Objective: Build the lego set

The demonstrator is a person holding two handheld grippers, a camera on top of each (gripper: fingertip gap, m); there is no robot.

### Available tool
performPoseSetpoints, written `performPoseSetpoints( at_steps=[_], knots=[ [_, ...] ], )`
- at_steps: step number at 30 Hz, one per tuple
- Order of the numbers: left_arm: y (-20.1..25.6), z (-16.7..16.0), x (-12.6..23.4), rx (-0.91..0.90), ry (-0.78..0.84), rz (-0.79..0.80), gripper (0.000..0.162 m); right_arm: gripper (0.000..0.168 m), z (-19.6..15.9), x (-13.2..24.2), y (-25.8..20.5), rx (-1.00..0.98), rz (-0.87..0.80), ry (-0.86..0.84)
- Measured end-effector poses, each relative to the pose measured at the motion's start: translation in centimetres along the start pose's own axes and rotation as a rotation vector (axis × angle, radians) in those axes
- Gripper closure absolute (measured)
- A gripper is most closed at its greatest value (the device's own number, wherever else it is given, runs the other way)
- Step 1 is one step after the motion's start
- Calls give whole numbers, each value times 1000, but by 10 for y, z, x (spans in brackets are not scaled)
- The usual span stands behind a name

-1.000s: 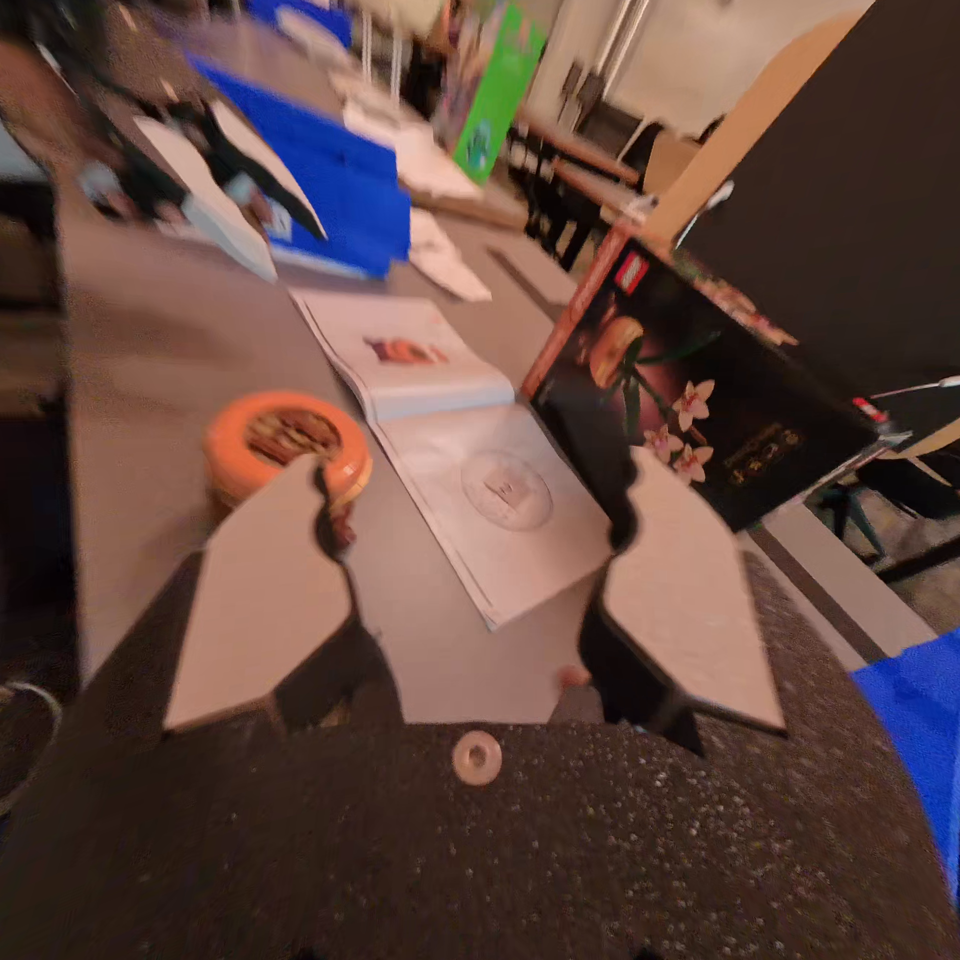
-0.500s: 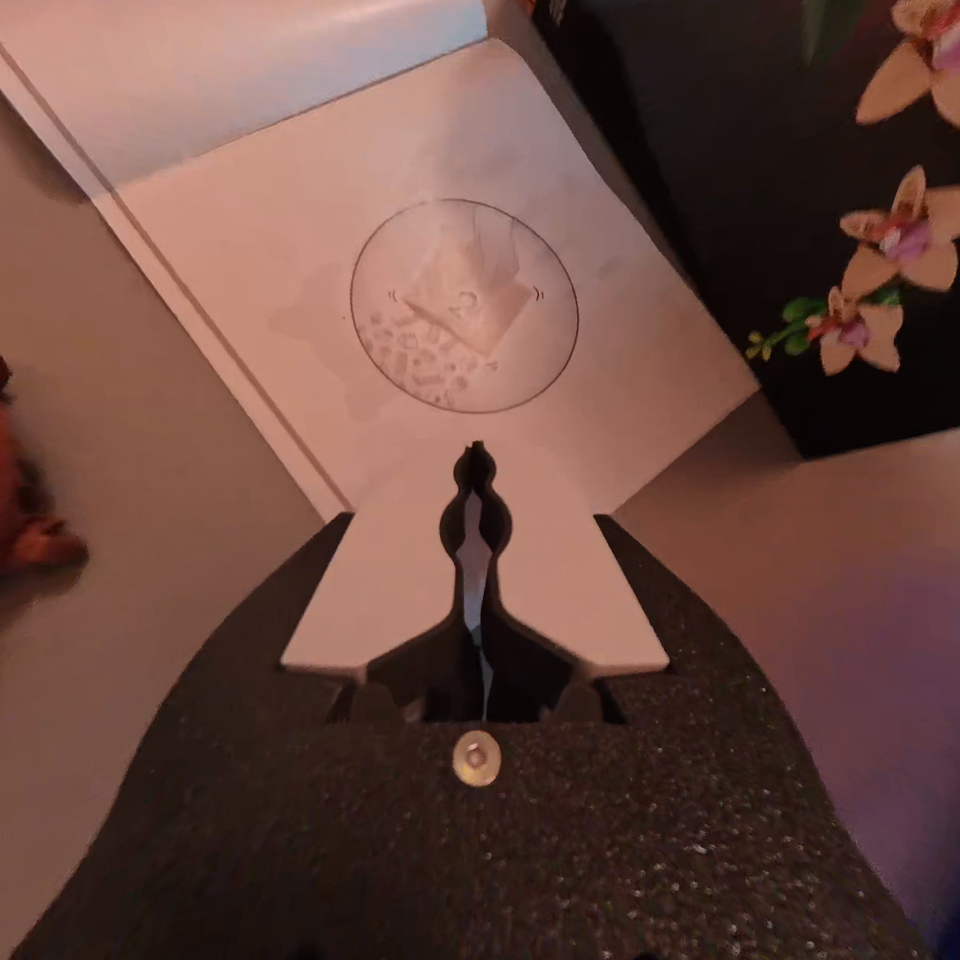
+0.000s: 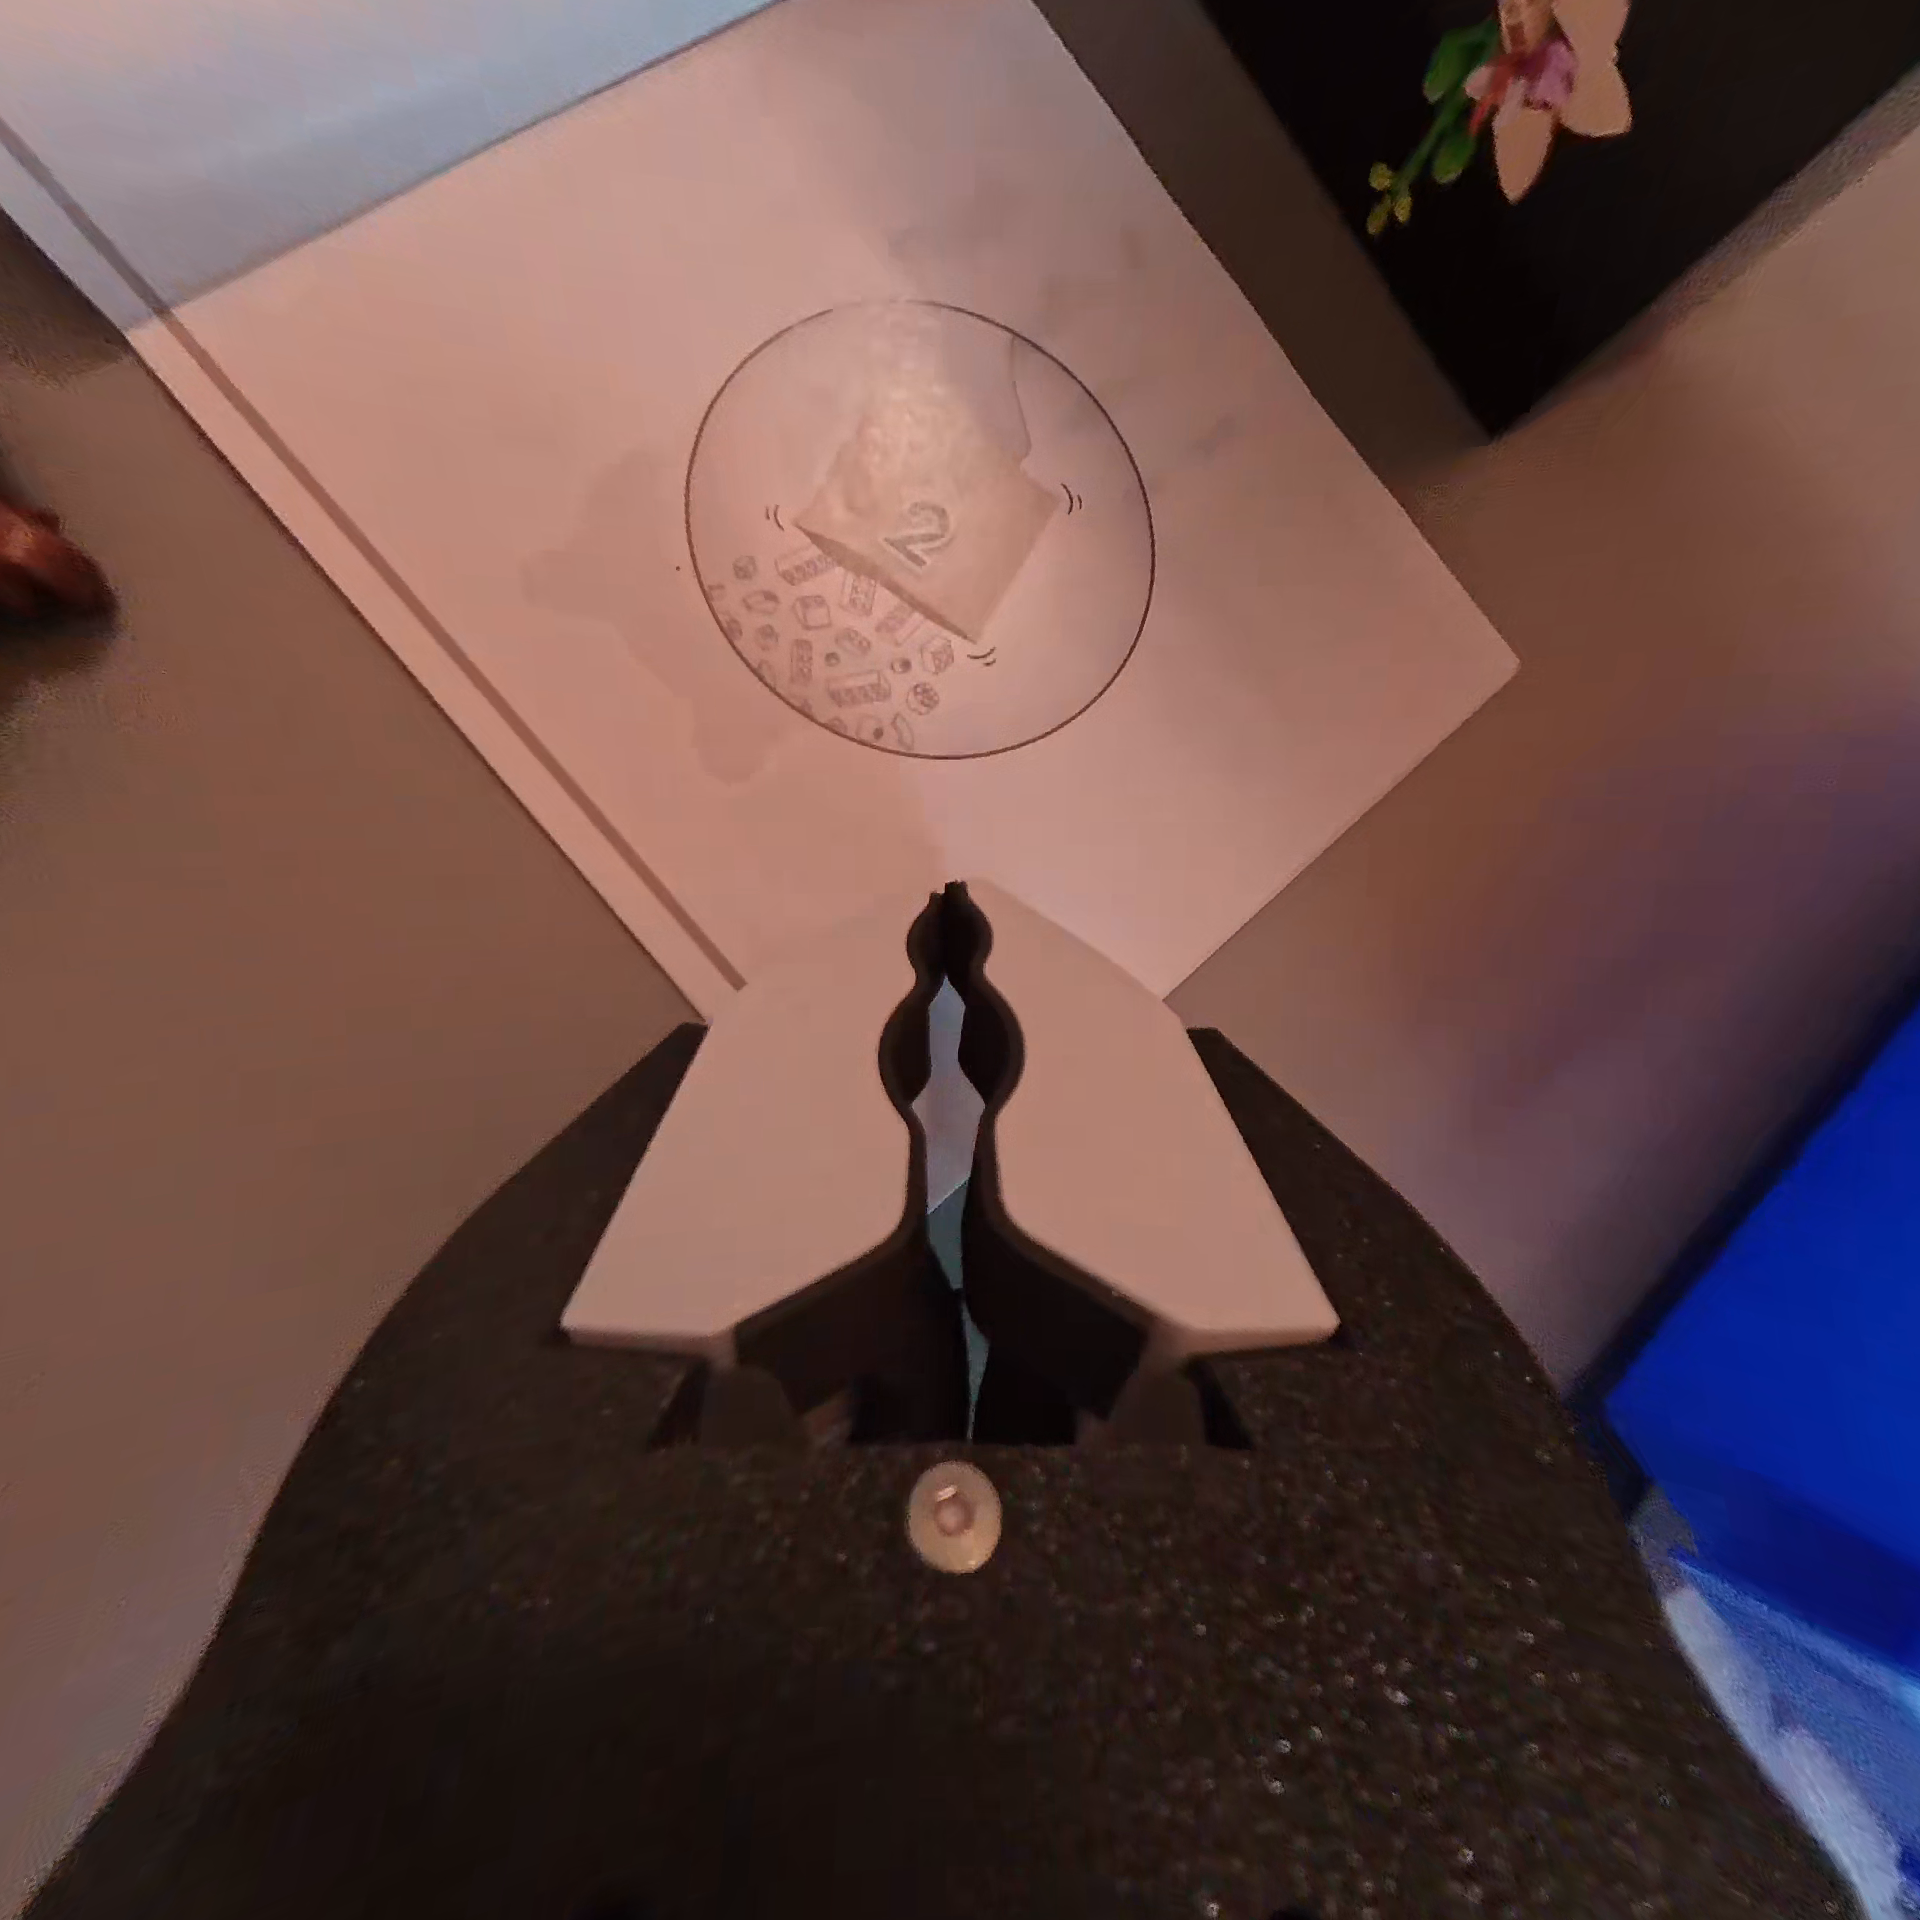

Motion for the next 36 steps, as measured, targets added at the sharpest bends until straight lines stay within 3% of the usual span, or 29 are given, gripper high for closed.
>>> performPoseSetpoints(
  at_steps=[9,12,14,16,18,21,23,27,33,36],
  knots=[
    [-10,3,2,-19,42,150,151,168,1,2,7,44,-9,13],
    [-45,-8,53,-42,49,338,139,142,41,20,-14,-16,87,181],
    [-72,-26,104,-53,-9,439,117,123,81,34,-36,33,150,317],
    [-93,-51,158,-31,-74,475,105,103,122,42,-63,199,199,382],
    [-100,-83,201,18,-147,406,92,94,166,40,-95,412,296,397],
    [-105,-125,235,60,-108,370,90,102,234,26,-160,699,526,417],
    [-100,-140,236,57,-22,342,96,113,274,5,-205,890,638,417],
    [-99,-152,230,33,-79,354,109,129,340,-58,-283,1153,749,418],
    [-90,-156,219,5,-107,360,126,136,355,-140,-352,1524,735,218],
    [-75,-147,215,10,-32,278,128,156,340,-152,-353,1641,752,114]
  ],
)
Point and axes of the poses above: each gripper's, where its closed fingertips meet, x back along the fingers, z out of its top, y = z × x across the jaws, the point moved 4 cm from there along x, back along the fingers, and after that the axes turned 5 degrees about -x, right-handed, at the moved point
